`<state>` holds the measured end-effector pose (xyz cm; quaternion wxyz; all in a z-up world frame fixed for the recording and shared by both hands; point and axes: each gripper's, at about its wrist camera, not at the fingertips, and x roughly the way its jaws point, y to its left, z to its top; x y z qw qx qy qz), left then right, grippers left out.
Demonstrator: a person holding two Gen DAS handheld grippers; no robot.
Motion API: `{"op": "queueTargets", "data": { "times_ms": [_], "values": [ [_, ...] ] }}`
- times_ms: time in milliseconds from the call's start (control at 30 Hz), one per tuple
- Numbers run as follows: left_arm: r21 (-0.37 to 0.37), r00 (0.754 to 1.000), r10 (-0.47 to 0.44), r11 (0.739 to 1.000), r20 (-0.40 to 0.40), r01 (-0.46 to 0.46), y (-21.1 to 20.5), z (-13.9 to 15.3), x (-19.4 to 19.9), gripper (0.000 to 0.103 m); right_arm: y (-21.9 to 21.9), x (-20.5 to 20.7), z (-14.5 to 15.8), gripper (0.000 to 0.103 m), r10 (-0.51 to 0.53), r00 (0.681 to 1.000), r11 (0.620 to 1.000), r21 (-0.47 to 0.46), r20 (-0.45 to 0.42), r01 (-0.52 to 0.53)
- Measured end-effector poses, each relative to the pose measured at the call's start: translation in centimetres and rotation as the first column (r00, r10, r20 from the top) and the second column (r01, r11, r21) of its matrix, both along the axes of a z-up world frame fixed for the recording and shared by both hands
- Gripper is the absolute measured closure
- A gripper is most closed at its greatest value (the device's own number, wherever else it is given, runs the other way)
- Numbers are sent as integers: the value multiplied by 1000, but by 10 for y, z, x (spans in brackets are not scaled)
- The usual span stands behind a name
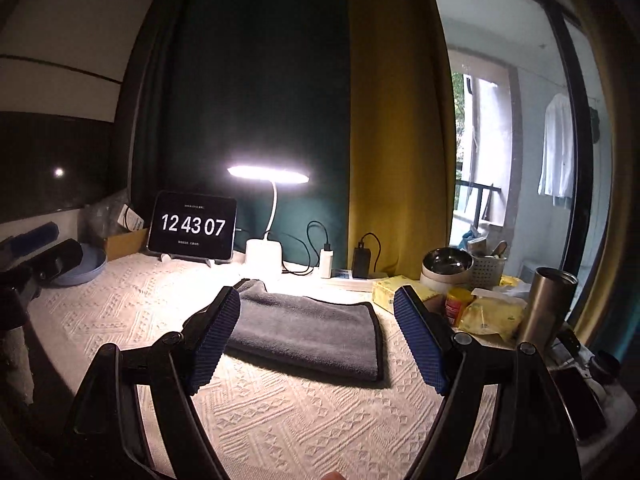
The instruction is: Fold towel
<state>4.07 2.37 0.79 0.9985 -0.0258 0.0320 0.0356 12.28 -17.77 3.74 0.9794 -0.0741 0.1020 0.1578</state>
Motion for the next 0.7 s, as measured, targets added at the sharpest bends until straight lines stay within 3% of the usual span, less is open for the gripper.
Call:
{"op": "queueTargets", "data": {
  "times_ms": [167, 367, 700],
  "values": [
    [-14, 999, 37, 999, 11, -37, 0, -8, -18, 9, -5, -21, -9, 21, -18, 998, 1000, 24, -56, 19],
    [-30, 998, 59, 998, 33, -58, 2, -12, -34, 8, -11, -46, -15, 21, -47, 998, 999, 23, -43, 48],
    [-17, 998, 32, 999, 53, -31, -5, -10, -35, 8, -12, -46, -15, 21, -53, 998, 998, 21, -30, 54]
  ]
}}
